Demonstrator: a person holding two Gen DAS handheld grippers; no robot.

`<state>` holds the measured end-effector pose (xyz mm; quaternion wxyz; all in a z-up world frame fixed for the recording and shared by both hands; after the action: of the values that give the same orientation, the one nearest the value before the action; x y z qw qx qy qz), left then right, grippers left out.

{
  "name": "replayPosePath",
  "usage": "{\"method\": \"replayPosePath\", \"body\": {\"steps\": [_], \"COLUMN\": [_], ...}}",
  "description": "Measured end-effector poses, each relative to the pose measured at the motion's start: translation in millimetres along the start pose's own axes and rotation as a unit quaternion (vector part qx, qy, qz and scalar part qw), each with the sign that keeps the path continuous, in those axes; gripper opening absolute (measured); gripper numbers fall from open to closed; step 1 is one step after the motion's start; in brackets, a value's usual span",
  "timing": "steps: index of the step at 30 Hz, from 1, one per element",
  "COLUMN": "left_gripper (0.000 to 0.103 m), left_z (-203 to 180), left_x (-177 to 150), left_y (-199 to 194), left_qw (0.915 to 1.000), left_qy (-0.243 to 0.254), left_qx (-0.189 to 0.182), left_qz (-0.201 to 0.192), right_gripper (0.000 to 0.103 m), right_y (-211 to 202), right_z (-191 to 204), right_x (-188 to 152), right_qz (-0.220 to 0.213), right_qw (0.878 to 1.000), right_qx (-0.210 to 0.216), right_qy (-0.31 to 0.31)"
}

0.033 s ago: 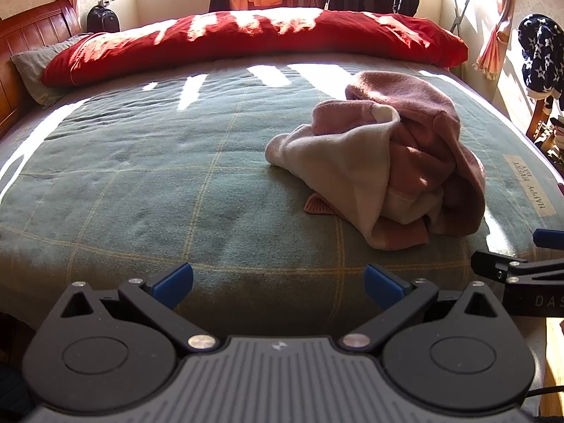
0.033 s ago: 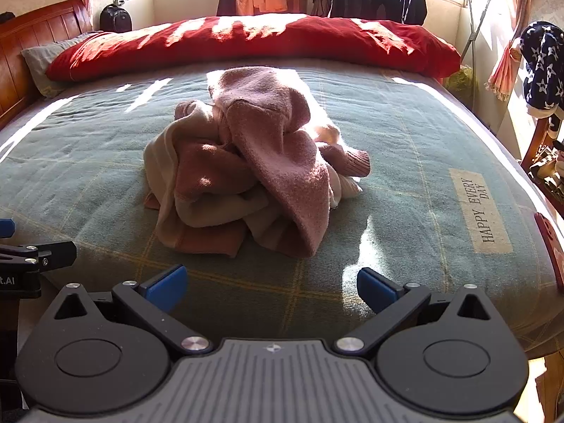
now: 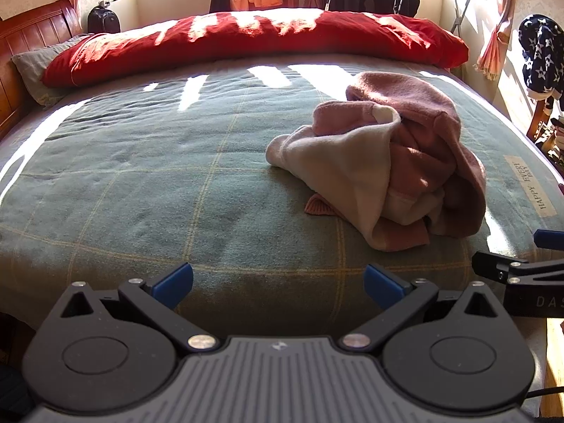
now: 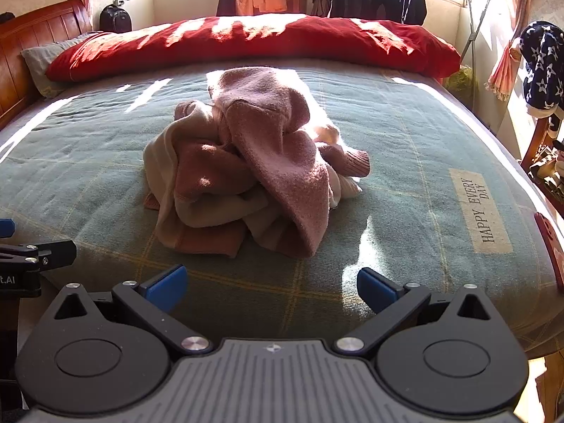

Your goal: Fold clothes

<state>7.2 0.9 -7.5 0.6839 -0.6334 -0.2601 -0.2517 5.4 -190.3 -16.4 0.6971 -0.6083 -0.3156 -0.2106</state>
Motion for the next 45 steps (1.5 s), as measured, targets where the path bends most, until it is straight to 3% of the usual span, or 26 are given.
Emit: {"method": "replayPosePath", "body": {"steps": [45], "left_gripper": [0.103], "left_z": [-0.6], "left_x": [-1.8], "left_y": [5.8], "left_qw": [0.9999], "left_qy": [-0.004], "left_qx": [-0.011], "left_qz": [0.002], "right_gripper": [0.103], "right_y": [1.7], "right_z": [3.0], "right_x": [0.4], "right_qz": [0.003], "right_qw": [1.0], "right_qx": [0.005], "right_qy": [-0.007]}}
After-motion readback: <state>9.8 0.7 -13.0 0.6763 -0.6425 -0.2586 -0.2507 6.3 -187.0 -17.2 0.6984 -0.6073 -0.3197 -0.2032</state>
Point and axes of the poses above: each gripper's, at about its wrist camera, not at the fingertips, and y roughly the way its jaws point, z to its left, x to its top, the point moved 1 cm from there along y, roughly the way its jaws point, and after that the axes turned 3 degrees about x, right-handed, at the moved point
